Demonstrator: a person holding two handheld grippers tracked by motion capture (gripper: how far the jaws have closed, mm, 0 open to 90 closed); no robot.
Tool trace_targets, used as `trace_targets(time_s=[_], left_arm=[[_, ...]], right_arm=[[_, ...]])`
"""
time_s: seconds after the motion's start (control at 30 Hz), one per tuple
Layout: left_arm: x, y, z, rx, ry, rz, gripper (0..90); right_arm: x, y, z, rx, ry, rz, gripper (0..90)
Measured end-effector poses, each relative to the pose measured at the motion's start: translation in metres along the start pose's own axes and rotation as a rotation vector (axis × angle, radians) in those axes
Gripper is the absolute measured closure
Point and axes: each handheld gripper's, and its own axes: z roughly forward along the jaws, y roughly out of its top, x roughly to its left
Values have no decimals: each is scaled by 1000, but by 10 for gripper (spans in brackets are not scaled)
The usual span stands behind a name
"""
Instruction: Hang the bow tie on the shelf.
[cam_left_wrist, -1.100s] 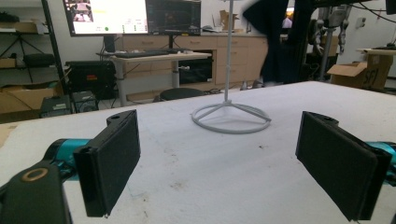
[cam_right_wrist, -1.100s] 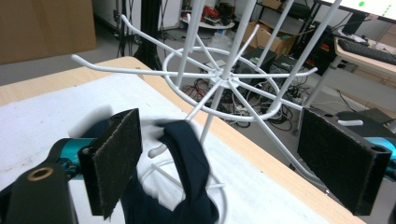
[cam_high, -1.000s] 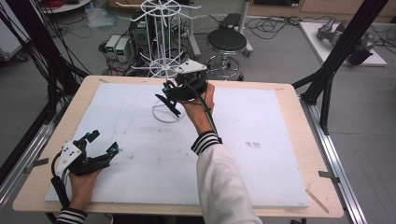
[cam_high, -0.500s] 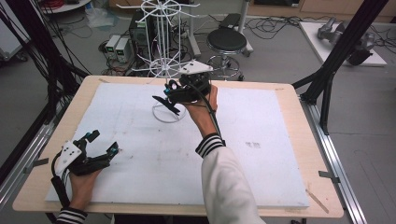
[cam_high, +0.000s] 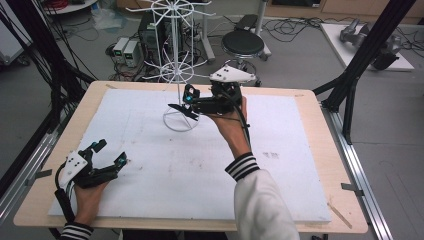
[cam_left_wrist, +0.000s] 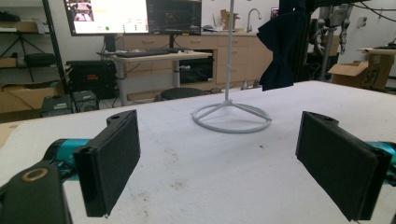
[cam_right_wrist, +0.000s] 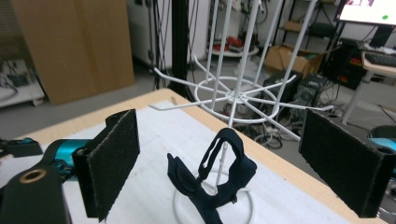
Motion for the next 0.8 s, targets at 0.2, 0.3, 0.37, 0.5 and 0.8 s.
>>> trace_targets(time_s=[0.2,0.3,0.37,0.5,0.8], left_arm=[[0,0,0,-1,0,1,141],[0,0,0,0,0,0,141],[0,0,0,-1,1,0,141],[0,0,0,-2,2,0,141],[-1,0,-1,-9,7,6,141]], right_arm=[[-3,-17,-35,-22,-1,19,116],[-5,-29,-55,-29,-11,15,116],[-7,-40,-68,-30,-20,21,116],[-12,-62,-94,-39,-34,42,116],[-22,-123,-148,-83,-99,99,116]])
